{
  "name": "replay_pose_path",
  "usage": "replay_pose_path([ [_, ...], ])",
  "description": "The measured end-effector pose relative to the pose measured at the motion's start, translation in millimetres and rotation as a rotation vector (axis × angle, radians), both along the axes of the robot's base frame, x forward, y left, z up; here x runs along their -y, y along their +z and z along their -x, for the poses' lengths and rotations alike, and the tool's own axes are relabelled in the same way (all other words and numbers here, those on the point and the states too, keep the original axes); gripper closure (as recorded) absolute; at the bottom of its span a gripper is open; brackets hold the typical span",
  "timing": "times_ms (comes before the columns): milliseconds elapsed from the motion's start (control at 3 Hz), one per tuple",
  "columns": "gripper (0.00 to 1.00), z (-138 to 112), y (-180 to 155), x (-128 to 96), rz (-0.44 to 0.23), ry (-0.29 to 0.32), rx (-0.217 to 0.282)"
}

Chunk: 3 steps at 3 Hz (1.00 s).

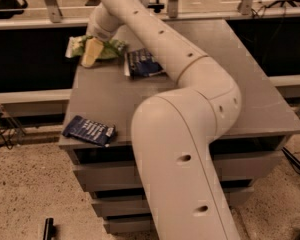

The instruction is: Move green jalapeno chip bag near rxbar blueberry

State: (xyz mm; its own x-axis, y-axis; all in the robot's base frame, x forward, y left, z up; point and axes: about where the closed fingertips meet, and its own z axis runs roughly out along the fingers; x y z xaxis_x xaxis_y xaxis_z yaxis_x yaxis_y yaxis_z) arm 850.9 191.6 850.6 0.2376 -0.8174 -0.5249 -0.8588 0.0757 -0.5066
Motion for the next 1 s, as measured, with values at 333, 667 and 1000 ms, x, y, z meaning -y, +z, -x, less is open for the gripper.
replay_pose_path([
  [333, 0.00, 0.0, 7.9, -0.1, 0.000, 0.000, 0.000],
  [667, 0.00, 0.0, 11.2, -0.2, 0.000, 0.000, 0.000],
  [1000, 0.00, 0.0, 11.2, -0.2, 0.000, 0.000, 0.000],
])
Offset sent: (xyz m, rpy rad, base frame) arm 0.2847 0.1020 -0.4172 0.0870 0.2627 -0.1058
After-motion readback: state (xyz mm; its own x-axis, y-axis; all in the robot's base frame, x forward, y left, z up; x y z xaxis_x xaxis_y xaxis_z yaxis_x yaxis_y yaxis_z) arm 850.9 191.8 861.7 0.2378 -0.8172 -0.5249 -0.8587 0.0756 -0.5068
